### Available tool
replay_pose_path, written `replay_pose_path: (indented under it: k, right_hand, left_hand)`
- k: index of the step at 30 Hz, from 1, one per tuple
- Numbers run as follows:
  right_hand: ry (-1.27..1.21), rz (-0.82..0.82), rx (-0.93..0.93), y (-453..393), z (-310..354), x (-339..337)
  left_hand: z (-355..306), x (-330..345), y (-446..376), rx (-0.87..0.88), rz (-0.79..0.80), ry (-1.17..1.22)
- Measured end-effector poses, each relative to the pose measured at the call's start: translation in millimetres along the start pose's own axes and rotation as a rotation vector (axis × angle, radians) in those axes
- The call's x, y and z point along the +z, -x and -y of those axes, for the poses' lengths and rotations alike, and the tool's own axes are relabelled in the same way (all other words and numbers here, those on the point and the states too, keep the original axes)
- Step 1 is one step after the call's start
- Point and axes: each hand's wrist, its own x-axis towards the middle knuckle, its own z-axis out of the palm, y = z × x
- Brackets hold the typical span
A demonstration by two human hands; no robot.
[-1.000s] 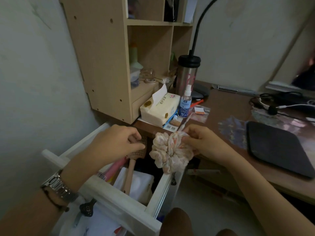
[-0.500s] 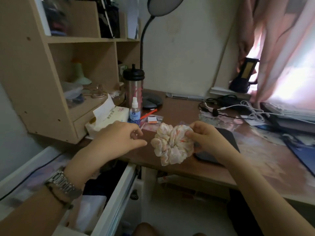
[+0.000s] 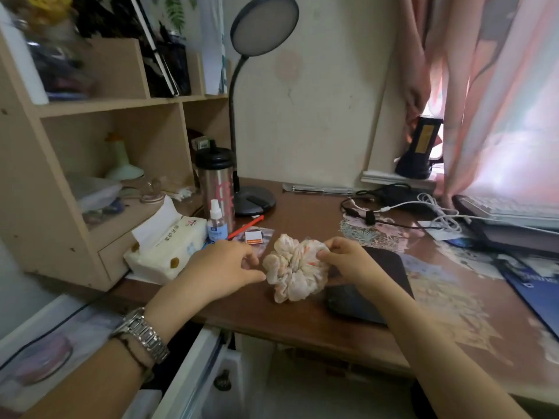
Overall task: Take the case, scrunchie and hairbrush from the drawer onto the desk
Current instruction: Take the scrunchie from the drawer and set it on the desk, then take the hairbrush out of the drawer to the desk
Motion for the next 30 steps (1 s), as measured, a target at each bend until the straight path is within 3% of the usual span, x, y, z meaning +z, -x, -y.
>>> replay_pose_path:
  k: [5, 12, 21, 30]
  right_hand:
    - [0.044, -0.009, 0.029, -18, -10, 11]
    - [0.504, -0.074, -0.13, -26, -18, 10]
    - [0.693, -0.09, -0.156, -18, -5, 1]
    - [1.109, -0.169, -0.4, 17, 32, 24]
  left_hand:
    - [6, 2, -10, -0.036, 0.008, -0.037]
    - [13, 8, -23, -0.069, 0.034, -0.023]
    - [15, 10, -24, -0.068, 0.048, -0.026]
    - [26, -10, 2, -0.083, -0.039, -0.089]
